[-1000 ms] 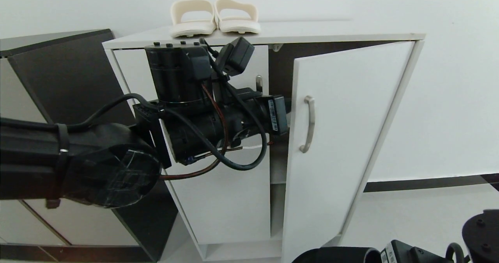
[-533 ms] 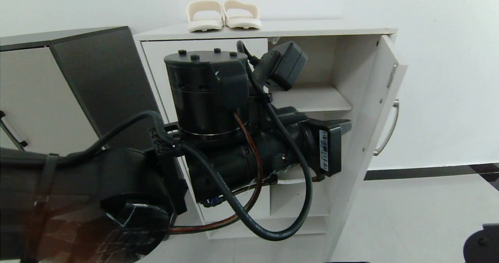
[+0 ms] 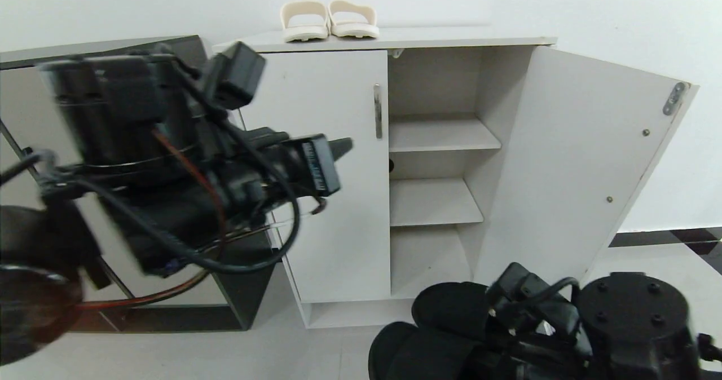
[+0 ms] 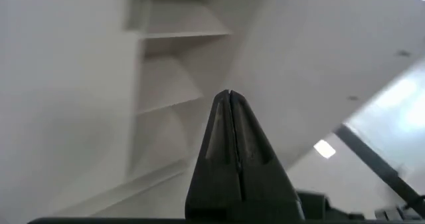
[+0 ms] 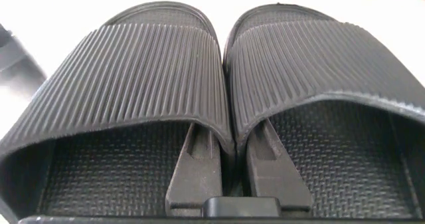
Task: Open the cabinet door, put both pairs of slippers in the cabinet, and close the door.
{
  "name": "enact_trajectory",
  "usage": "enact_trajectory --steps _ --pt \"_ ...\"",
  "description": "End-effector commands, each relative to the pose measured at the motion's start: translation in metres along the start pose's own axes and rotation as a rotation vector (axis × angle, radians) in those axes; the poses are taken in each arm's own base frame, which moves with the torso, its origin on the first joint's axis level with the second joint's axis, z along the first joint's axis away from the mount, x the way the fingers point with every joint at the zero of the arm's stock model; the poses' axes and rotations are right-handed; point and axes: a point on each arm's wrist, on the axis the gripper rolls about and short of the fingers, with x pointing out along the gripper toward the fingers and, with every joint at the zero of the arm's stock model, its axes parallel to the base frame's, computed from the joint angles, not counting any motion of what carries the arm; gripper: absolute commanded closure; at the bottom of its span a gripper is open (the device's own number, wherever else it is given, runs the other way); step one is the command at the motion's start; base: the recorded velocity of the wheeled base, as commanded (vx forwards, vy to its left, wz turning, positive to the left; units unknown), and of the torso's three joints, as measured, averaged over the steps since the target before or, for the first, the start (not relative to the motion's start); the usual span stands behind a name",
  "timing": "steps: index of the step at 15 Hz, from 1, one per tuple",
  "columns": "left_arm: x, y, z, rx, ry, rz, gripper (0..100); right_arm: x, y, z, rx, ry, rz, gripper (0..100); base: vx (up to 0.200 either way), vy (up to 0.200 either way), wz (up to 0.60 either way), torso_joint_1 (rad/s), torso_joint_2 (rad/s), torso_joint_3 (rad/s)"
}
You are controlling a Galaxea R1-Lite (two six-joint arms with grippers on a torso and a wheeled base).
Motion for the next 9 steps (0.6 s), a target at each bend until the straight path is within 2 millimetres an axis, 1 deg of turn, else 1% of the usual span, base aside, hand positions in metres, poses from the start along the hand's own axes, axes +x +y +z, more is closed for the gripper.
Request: enact_trajectory --steps 1,2,3,5,6,7,9 --pt "-0.134 0.036 0.0 0.016 -0.04 0.383 100 0.05 -0.01 0.0 0.042 0.021 -0.192 100 0.0 0.0 0.0 0.0 0.0 0.0" --pt "-0.171 0.043 -0.015 0.042 -0.031 0.468 100 0.059 -0.013 0.003 0.061 0.002 -0.252 100 0.0 0.0 0.0 0.0 0.0 0.0" --pt "-0.202 0.049 -0.031 0.073 -0.036 0.547 100 0.065 -0.014 0.006 0.077 -0.019 -0.295 100 0.0 0.0 0.0 0.0 0.0 0.0" --pt "-0.249 0.054 -0.069 0.14 -0.052 0.715 100 0.073 -0.018 0.01 0.099 -0.036 -0.361 100 0.0 0.0 0.0 0.0 0.0 0.0" --pt "-0.265 0.054 -0.087 0.172 -0.075 0.796 100 0.075 -0.021 0.01 0.101 -0.035 -0.385 100 0.0 0.0 0.0 0.0 0.0 0.0" --pt "-0.274 0.054 -0.105 0.189 -0.085 0.842 100 0.075 -0.021 0.01 0.102 -0.038 -0.392 100 0.0 0.0 0.0 0.0 0.0 0.0" --pt "-0.28 0.06 -0.143 0.209 -0.052 0.814 100 0.075 -0.021 0.01 0.102 -0.036 -0.392 100 0.0 0.0 0.0 0.0 0.0 0.0"
